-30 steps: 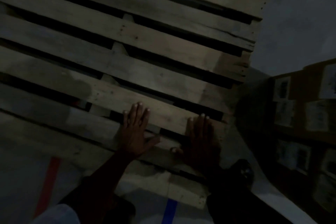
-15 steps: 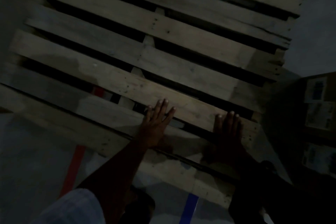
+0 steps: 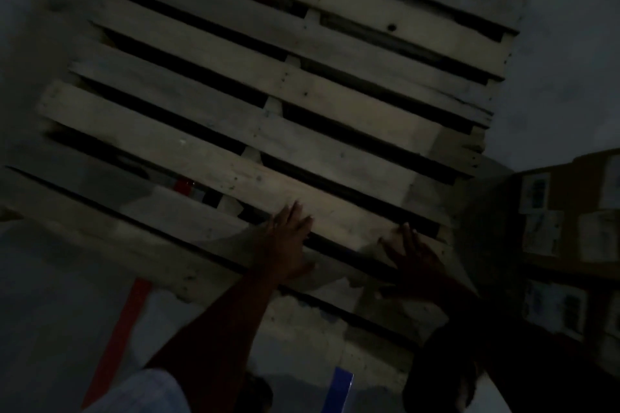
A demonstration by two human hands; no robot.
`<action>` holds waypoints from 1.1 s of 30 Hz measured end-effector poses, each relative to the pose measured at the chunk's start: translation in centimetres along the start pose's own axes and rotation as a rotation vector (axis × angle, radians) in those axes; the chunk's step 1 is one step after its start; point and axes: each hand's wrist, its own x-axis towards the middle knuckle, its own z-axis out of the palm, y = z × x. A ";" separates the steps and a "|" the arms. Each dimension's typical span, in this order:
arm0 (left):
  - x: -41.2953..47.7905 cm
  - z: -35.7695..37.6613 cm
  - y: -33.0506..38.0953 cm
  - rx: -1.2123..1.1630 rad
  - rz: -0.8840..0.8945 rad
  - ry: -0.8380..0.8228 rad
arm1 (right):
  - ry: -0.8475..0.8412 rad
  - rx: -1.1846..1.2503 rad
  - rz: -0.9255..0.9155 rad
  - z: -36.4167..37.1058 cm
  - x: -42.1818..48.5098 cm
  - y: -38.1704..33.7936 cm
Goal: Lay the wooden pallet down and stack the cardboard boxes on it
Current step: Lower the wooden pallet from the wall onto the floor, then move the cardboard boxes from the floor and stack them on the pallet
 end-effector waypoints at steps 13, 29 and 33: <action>-11.2 -11.9 11.0 -0.386 -0.253 0.385 | 0.631 0.285 0.036 -10.7 -17.6 0.3; -26.7 -38.5 32.3 -0.383 -0.167 0.849 | 1.111 0.375 0.010 -30.0 -48.0 3.3; -30.1 -41.6 35.0 -0.360 -0.119 0.888 | 1.198 0.321 0.020 -30.5 -54.6 3.9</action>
